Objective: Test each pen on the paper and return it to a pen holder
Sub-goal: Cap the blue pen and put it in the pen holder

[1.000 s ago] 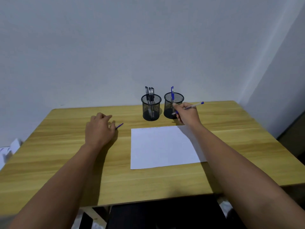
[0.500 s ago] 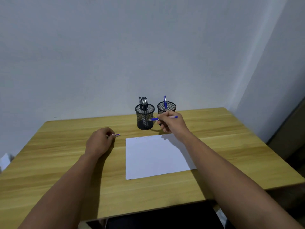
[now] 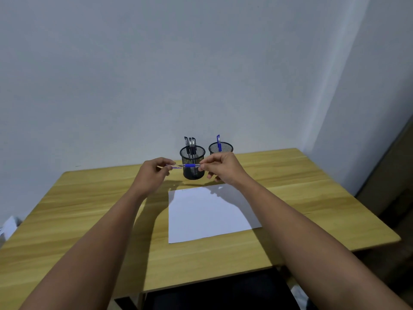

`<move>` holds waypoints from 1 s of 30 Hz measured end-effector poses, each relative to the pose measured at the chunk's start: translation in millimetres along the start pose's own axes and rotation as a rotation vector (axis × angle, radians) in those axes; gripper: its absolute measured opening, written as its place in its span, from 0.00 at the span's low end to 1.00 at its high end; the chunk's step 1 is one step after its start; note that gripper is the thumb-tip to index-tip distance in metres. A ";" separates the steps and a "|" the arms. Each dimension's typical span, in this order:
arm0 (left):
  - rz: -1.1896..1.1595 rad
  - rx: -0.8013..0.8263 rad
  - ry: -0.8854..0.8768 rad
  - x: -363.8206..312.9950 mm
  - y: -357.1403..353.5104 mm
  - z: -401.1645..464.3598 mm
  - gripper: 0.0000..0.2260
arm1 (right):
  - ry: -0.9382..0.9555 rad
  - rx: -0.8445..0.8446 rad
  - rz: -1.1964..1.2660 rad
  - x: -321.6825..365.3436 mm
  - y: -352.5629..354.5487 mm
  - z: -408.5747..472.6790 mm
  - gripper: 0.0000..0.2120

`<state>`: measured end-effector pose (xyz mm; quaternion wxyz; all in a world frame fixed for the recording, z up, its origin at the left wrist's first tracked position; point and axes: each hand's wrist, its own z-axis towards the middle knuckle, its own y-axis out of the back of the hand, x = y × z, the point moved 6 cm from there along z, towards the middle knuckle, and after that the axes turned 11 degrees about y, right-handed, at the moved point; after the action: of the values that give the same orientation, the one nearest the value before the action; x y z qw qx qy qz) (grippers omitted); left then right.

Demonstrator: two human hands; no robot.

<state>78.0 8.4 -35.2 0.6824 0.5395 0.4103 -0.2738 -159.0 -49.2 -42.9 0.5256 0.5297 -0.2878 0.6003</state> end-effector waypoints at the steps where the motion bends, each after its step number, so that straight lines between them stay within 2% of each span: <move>1: -0.007 0.008 -0.001 -3.3 -1.9 -0.9 0.08 | -0.001 -0.005 -0.001 0.8 1.5 -0.7 0.05; 9: -0.001 0.060 -0.034 -25.6 -13.8 -8.6 0.08 | -0.007 0.031 0.025 6.9 9.9 -9.1 0.07; 13: -0.228 0.058 0.033 -39.1 -16.3 -13.2 0.07 | 0.028 0.081 -0.029 6.2 9.9 -11.8 0.07; 18: -0.363 0.045 0.088 -54.7 -31.3 -14.9 0.09 | 0.108 -0.031 -0.096 2.4 8.7 -11.6 0.08; 21: -0.360 0.004 0.084 -60.9 -41.1 -16.3 0.09 | 0.140 -0.087 -0.065 3.3 10.5 -17.0 0.05; 26: -0.320 -0.032 0.064 -73.4 -56.2 -18.0 0.10 | 0.182 -0.157 -0.020 3.0 18.7 -25.2 0.06; 30: -0.342 0.046 0.026 -99.3 -60.1 -14.0 0.10 | 0.162 -0.209 -0.025 5.3 26.8 -27.0 0.05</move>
<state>-25.8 -1.1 17.9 0.6080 0.4806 0.4986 -0.3883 -192.5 -30.7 -39.7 0.6068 0.4255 -0.2989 0.6012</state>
